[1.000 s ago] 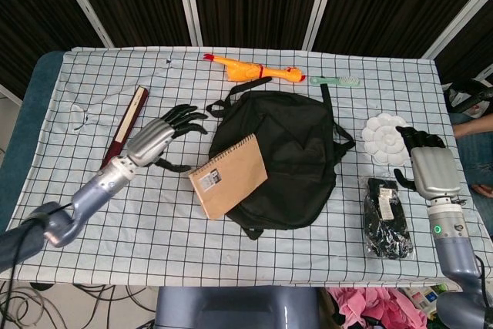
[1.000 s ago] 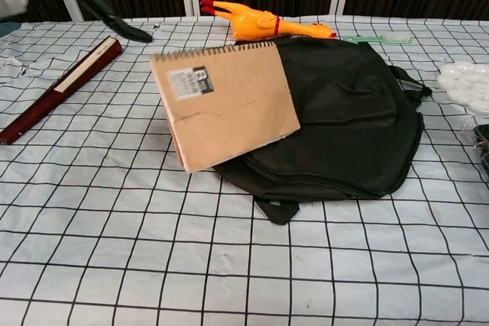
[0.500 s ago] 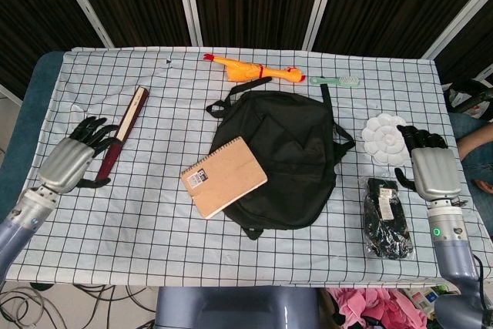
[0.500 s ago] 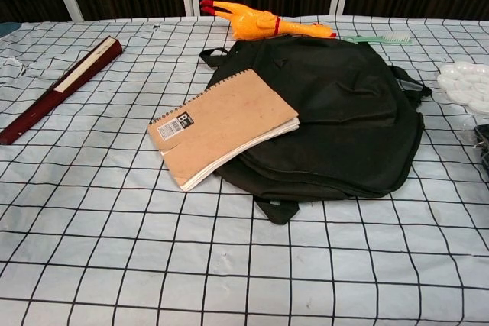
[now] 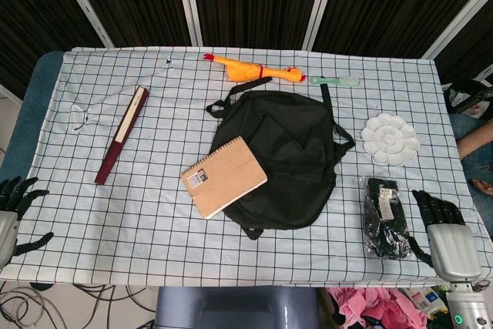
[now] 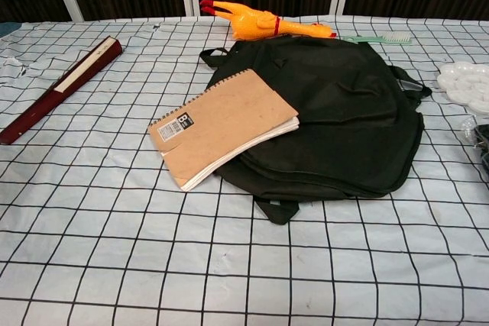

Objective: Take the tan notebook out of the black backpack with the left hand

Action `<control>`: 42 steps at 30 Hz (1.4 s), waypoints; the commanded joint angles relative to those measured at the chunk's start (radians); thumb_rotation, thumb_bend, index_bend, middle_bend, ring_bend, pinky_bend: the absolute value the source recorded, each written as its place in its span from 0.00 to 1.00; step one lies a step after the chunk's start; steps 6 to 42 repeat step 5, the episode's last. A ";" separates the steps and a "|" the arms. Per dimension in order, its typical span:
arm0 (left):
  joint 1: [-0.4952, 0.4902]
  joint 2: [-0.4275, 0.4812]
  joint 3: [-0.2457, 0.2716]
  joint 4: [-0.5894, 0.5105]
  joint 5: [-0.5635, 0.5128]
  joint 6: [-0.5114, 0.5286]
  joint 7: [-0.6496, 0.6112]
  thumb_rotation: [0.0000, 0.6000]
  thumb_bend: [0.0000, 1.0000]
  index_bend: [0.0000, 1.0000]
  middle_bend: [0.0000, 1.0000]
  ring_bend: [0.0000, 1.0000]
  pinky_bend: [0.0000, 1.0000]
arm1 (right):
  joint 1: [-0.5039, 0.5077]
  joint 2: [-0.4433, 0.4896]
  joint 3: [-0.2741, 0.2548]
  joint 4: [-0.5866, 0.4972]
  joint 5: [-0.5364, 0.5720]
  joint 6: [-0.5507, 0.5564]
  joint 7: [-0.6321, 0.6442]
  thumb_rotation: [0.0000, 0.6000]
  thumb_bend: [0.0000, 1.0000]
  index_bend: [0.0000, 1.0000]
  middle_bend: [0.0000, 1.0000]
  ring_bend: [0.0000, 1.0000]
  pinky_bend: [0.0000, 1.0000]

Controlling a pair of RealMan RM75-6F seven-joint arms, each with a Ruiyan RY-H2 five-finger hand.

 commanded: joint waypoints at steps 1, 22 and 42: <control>0.004 0.028 -0.006 -0.033 -0.019 -0.049 -0.014 1.00 0.06 0.22 0.10 0.00 0.00 | -0.036 -0.038 -0.016 0.038 -0.028 0.014 -0.018 1.00 0.24 0.02 0.06 0.11 0.14; 0.009 0.014 -0.034 -0.016 -0.007 -0.052 -0.003 1.00 0.06 0.22 0.06 0.00 0.00 | -0.043 -0.048 -0.001 0.035 -0.033 0.012 -0.026 1.00 0.24 0.00 0.04 0.10 0.14; 0.009 0.014 -0.034 -0.016 -0.007 -0.052 -0.003 1.00 0.06 0.22 0.06 0.00 0.00 | -0.043 -0.048 -0.001 0.035 -0.033 0.012 -0.026 1.00 0.24 0.00 0.04 0.10 0.14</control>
